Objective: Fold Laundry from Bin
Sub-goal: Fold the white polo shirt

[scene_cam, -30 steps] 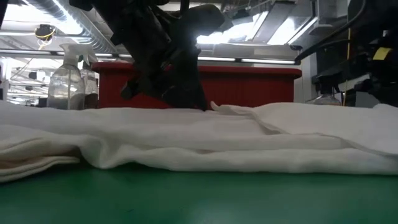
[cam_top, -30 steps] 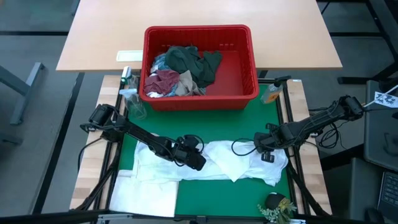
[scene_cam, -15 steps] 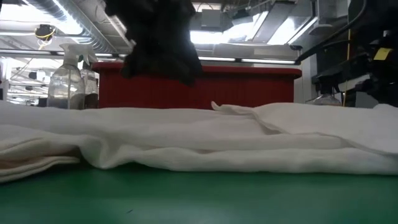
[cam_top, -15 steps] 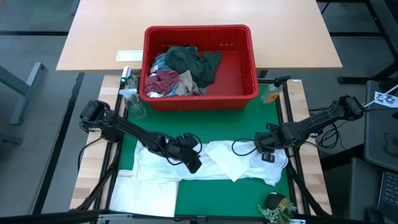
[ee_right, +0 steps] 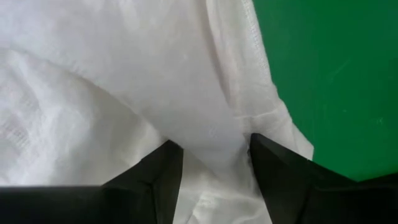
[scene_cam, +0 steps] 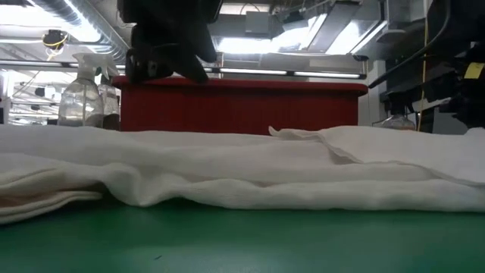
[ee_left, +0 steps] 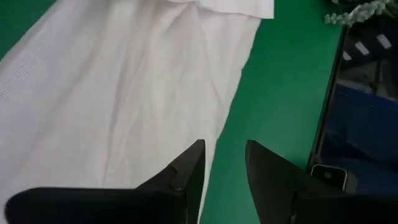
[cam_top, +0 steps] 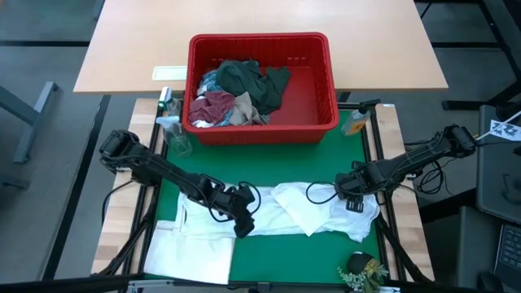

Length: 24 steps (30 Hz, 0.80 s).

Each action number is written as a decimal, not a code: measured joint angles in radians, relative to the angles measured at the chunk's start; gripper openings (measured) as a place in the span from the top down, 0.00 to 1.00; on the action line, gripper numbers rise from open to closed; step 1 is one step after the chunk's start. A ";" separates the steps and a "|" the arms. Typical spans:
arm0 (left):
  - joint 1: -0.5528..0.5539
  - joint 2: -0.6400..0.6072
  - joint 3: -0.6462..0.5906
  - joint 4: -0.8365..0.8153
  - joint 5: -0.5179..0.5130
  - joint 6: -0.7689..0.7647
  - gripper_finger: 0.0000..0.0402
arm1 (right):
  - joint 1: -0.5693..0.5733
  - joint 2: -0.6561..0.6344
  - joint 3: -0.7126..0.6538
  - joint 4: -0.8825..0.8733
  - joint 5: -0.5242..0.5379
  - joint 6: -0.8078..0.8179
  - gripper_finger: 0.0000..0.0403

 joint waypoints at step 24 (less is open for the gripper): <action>-0.291 0.000 -0.001 -0.395 -0.063 -0.050 0.53 | 0.000 0.000 0.000 -0.020 -0.083 -0.002 0.53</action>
